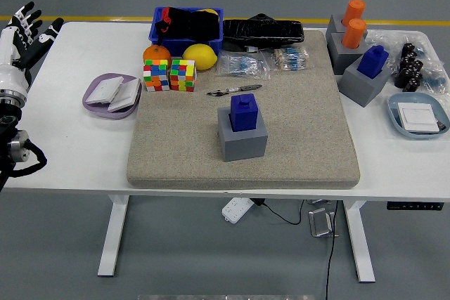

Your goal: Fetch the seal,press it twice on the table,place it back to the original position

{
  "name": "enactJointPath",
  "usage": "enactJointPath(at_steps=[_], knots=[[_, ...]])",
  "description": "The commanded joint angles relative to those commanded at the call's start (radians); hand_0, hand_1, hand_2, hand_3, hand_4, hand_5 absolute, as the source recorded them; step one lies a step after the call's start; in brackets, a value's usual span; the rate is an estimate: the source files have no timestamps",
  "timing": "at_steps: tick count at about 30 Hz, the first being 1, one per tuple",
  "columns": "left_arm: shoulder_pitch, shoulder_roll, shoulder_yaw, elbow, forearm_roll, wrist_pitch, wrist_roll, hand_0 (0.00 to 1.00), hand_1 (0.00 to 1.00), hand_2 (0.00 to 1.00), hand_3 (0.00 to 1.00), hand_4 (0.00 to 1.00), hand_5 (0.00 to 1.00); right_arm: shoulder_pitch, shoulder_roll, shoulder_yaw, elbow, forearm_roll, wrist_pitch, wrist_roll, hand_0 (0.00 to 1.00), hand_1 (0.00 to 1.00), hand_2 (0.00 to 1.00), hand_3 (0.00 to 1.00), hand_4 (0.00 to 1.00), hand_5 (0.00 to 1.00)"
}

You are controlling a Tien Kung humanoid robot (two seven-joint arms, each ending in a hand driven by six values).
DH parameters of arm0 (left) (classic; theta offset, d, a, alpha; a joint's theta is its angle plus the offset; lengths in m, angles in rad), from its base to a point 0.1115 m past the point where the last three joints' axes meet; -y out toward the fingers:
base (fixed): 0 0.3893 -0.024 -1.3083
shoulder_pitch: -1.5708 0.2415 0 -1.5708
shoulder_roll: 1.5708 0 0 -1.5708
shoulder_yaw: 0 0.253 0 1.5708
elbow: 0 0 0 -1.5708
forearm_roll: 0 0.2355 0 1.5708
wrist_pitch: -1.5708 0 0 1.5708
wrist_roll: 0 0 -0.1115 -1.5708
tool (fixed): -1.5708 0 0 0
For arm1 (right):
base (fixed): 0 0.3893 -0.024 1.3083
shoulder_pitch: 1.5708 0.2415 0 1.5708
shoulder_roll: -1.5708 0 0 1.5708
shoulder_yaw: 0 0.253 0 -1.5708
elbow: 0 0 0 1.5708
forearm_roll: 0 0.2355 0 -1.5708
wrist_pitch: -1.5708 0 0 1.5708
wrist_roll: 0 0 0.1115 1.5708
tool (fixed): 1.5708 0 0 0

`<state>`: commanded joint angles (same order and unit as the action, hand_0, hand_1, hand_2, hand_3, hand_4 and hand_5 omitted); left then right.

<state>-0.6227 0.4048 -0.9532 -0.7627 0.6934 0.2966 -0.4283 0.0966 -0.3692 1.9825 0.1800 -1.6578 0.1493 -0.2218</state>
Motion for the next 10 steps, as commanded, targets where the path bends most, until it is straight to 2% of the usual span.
enactJointPath(at_steps=[10], knots=[[0.001,-0.001,-0.001,0.002,-0.001,-0.001,0.0,0.943,0.915,0.909,0.939,0.928,0.463,-0.001,-0.002,-0.004,0.0,0.005,0.0,-0.001,0.789,0.721,0.725,0.661,0.804,0.483]])
